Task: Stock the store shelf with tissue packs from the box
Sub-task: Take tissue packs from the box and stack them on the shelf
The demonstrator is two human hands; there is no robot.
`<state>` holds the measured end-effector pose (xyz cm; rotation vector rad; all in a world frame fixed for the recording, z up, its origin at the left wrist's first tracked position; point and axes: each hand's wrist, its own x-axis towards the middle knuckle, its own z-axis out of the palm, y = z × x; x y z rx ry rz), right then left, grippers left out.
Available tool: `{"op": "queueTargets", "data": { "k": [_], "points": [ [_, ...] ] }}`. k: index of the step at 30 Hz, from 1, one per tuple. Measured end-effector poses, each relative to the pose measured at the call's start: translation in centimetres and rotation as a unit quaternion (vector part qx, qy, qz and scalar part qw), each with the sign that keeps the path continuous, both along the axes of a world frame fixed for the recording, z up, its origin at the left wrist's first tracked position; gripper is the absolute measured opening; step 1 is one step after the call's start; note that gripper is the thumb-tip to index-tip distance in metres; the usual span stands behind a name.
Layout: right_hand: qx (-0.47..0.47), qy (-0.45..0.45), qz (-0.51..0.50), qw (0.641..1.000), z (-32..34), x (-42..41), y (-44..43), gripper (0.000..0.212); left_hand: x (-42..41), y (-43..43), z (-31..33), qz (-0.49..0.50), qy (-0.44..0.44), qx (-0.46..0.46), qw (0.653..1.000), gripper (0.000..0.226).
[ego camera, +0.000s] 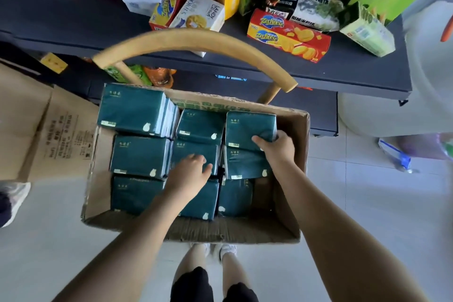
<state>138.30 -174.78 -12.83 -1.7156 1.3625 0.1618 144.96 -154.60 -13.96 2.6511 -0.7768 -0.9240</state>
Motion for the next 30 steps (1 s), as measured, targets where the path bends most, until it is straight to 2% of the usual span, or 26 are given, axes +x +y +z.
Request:
{"op": "queueTargets", "data": {
  "k": [6,9,15,19,23,26,30],
  "points": [
    [0.018,-0.048,-0.062,0.997,2.6,-2.1,-2.1,0.034,-1.0,-2.9,0.4,0.108,0.048,-0.038,0.992,0.044],
    [0.038,-0.083,-0.083,0.992,3.3,-3.1,-2.7,0.029,-1.6,-4.8,0.2,0.135,0.069,-0.029,0.988,0.049],
    [0.063,-0.117,-0.115,0.984,2.7,-4.2,-2.7,0.038,-2.8,-7.4,-1.6,0.180,0.077,0.017,0.980,0.067],
    [0.075,-0.134,-0.128,0.980,2.2,-4.5,-2.5,0.036,-2.5,-8.0,-3.0,0.215,0.131,0.018,0.968,0.059],
    [0.102,-0.169,-0.155,0.968,3.4,-4.4,-2.5,0.022,-2.0,-8.0,-2.4,0.277,0.199,-0.009,0.940,0.044],
    [0.156,-0.218,-0.162,0.950,5.6,-4.4,-2.4,0.008,-1.3,-6.9,-0.6,0.347,0.258,-0.058,0.900,0.039],
    [0.146,-0.234,-0.122,0.954,9.5,-3.9,-2.3,0.011,0.2,-4.2,4.4,0.384,0.305,-0.132,0.861,0.034]
  ]
}}
